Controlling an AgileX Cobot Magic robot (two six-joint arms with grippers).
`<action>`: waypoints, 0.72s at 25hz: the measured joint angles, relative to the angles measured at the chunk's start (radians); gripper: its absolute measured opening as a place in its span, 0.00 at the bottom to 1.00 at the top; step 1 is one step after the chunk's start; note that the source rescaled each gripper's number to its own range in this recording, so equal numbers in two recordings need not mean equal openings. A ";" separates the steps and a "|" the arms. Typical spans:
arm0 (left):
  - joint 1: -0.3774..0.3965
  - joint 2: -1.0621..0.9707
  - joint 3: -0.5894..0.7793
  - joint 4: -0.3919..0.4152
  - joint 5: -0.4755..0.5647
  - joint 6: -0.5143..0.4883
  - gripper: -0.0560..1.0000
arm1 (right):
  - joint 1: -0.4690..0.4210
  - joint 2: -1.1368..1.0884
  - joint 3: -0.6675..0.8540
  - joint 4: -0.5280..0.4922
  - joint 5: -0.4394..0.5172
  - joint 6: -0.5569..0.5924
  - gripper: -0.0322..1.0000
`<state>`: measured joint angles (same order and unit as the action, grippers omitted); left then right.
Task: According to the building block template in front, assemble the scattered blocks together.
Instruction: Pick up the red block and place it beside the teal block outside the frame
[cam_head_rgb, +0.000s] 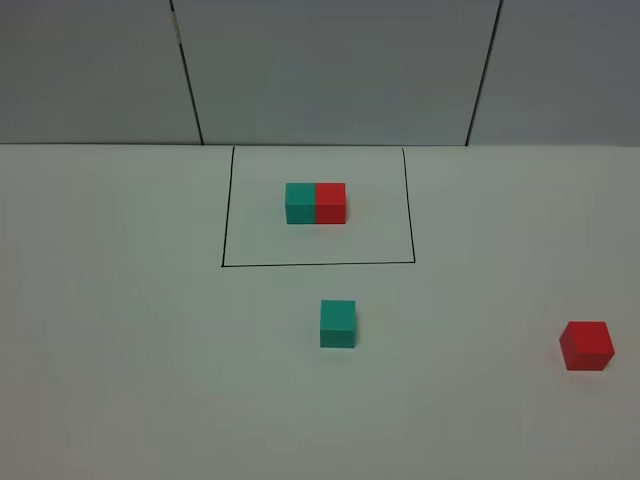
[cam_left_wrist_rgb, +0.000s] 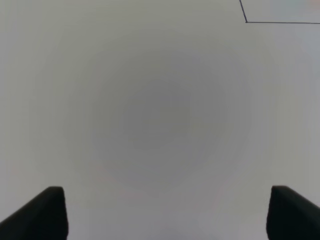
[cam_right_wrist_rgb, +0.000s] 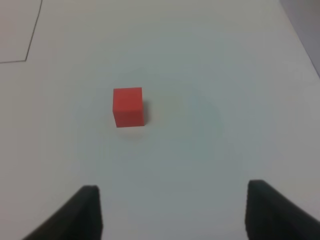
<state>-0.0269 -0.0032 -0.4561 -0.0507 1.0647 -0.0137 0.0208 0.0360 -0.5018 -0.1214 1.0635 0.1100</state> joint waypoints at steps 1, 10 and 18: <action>-0.001 0.000 0.000 0.000 0.000 -0.001 0.87 | 0.000 0.000 0.000 0.000 0.000 0.000 0.59; -0.002 0.000 0.000 -0.010 0.000 -0.004 0.87 | 0.000 0.000 0.000 0.000 0.000 0.000 0.59; -0.002 0.000 0.000 -0.010 0.000 -0.004 0.87 | 0.000 0.000 0.000 0.000 0.000 0.000 0.59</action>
<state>-0.0289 -0.0032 -0.4561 -0.0607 1.0647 -0.0172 0.0208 0.0360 -0.5018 -0.1214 1.0635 0.1100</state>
